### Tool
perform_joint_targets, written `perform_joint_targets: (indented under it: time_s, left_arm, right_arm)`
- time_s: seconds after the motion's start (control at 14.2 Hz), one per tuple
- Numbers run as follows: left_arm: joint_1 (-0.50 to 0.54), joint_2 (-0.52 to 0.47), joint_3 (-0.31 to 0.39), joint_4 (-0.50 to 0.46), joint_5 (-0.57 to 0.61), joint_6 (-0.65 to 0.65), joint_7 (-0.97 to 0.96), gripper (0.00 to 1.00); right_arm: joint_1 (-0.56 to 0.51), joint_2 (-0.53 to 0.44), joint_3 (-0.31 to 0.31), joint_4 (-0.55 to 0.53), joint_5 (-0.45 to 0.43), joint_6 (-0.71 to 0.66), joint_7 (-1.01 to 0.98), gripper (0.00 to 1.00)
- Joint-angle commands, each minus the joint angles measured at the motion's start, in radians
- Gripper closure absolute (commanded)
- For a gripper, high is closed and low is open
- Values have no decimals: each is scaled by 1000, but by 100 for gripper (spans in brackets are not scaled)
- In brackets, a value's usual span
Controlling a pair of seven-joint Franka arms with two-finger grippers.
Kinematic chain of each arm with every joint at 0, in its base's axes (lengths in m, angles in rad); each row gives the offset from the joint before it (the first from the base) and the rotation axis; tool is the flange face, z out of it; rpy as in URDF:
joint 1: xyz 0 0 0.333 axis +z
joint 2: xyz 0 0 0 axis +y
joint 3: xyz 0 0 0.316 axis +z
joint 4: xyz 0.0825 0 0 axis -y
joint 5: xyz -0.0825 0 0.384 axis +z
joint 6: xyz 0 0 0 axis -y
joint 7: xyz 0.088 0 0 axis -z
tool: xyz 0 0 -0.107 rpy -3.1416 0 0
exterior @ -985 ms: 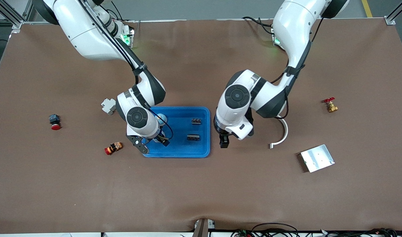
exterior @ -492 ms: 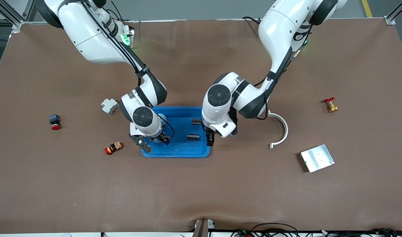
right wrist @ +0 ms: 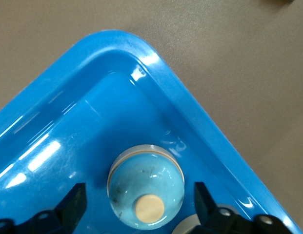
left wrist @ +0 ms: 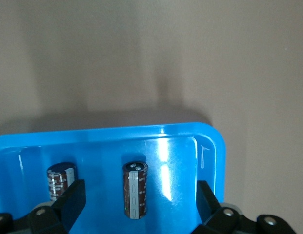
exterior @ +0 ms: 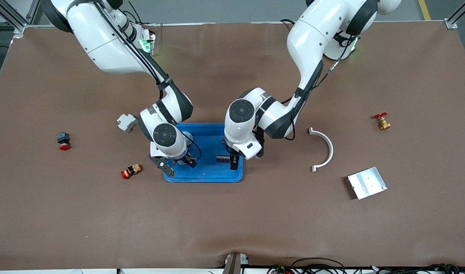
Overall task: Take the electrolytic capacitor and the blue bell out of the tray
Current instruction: 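Grasp the capacitor with the left gripper while the right gripper grasps the dome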
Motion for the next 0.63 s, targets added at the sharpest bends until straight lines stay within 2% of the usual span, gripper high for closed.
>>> perform_joint_targets:
  time_s: [0.0,0.07,0.14,0.35,0.49,0.56]
  left_arm:
    - [-52,45,49,34,3,49,-16,0]
    - [-55,49,53,34,3,69,-16,0]
    - [-56,57,53,36,3,91,-16,0]
    - [-56,81,53,47,3,152,-16,0]
    - [-57,95,56,47,3,169,-16,0]
    - [-57,97,58,48,3,172,-14,0]
  right_arm:
    - [-13,-11,6,-22,-29,8,12,31]
    - [-16,-11,6,-22,-29,8,9,44]
    - [-21,-11,7,-20,-27,8,9,52]
    - [-24,-20,9,-9,-21,4,-8,54]
    - [-34,-33,13,-9,-16,-10,-63,65]
    - [-41,-55,15,-9,-12,-25,-67,66]
